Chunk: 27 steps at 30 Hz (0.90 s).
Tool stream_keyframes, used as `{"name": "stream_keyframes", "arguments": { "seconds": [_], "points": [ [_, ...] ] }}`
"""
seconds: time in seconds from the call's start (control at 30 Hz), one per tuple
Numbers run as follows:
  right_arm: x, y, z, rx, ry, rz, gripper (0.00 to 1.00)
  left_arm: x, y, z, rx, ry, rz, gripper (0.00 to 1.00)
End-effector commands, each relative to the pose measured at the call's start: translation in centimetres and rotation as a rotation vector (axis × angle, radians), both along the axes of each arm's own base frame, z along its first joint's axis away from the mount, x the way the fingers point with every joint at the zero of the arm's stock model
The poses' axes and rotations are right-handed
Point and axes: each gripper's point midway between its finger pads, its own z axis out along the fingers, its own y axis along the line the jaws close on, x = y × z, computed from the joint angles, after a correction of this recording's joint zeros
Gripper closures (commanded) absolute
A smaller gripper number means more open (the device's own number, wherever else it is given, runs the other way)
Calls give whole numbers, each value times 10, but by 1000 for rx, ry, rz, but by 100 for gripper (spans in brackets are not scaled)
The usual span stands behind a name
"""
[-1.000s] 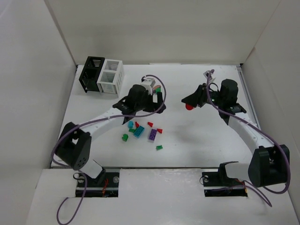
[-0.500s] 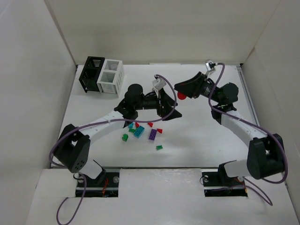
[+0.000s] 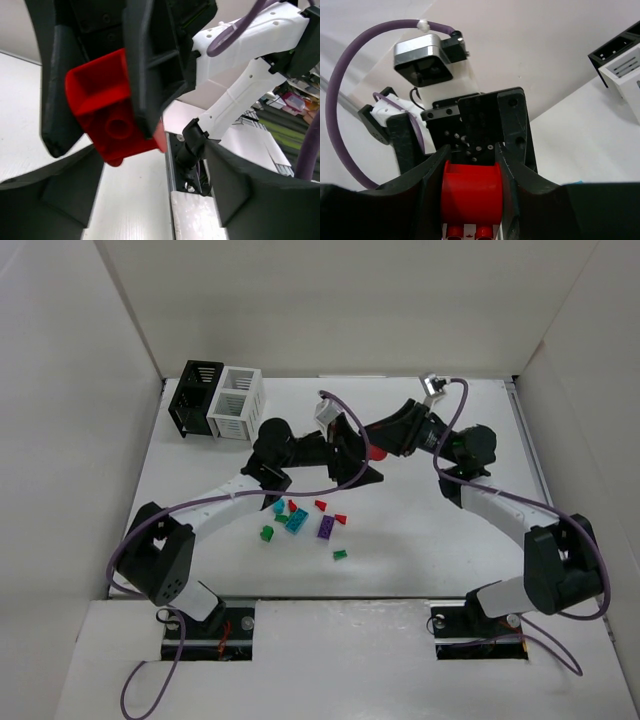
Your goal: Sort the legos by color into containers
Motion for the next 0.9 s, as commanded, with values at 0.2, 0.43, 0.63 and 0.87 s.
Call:
{"name": "stream_keyframes", "arguments": {
  "seconds": [0.2, 0.43, 0.63, 0.87],
  "points": [
    [-10, 13, 9, -7, -57, -10, 100, -4, 8, 37, -95, -66, -23, 38],
    [1, 15, -4, -94, -65, -104, 100, -9, 17, 46, -123, -70, -10, 48],
    [1, 21, -9, -106, -49, -84, 100, -5, 15, 43, -122, -50, 1, 81],
    [-1, 23, -11, -109, -54, -49, 92, 3, 19, 37, -109, -15, 29, 100]
  ]
}}
